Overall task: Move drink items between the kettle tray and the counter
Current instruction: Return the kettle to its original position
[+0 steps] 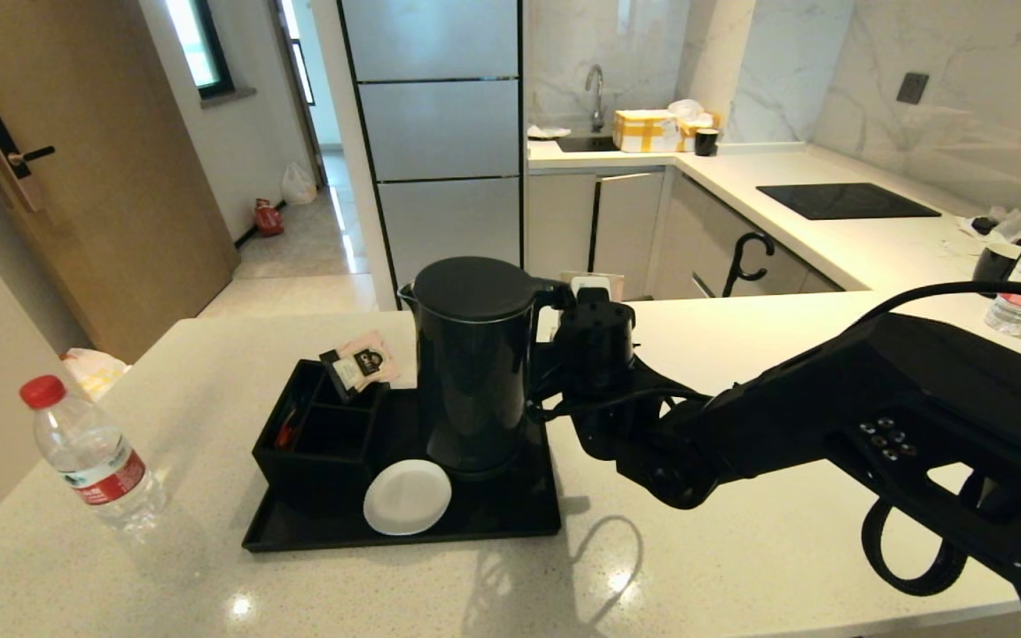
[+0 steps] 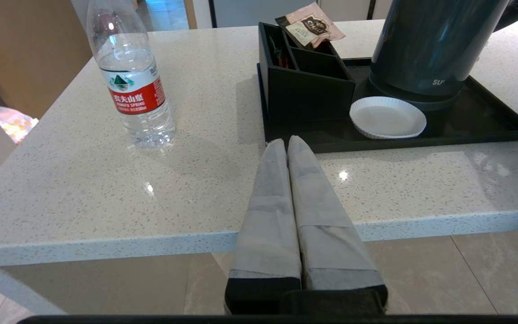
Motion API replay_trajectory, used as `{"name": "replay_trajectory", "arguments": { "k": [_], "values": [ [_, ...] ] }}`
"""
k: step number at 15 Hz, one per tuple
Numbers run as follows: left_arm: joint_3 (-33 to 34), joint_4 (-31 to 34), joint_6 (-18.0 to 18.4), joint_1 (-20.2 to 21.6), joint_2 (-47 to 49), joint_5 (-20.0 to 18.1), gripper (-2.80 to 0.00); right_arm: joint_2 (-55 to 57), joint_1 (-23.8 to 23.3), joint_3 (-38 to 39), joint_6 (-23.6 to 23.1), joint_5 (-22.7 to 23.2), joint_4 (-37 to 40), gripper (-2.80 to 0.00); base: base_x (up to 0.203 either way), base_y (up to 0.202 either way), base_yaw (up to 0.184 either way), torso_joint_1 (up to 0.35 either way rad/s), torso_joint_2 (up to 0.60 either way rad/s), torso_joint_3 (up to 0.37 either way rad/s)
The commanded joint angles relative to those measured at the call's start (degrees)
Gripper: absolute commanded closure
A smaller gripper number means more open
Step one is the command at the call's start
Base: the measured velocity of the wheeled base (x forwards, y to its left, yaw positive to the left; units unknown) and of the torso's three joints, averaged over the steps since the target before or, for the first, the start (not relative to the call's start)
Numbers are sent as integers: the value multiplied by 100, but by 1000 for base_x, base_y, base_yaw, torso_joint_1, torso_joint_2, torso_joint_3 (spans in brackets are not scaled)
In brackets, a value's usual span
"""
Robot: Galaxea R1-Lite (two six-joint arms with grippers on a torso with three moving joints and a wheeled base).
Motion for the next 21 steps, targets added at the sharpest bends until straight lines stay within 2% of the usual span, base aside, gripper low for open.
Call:
{"name": "replay_trajectory", "arguments": {
  "k": [1,14,21],
  "values": [
    [0,-2,2,2,-1,-2,0,-113,-58,10,-85,-22,-18,0,0,0,0,0,0,0],
    [0,-2,2,2,-1,-2,0,10,77,29,-148,-51,-171,0,0,0,0,0,0,0],
    [0,-2,2,2,-1,-2,0,-31,154,131,-327,-153,-336,0,0,0,0,0,0,0]
  ]
}}
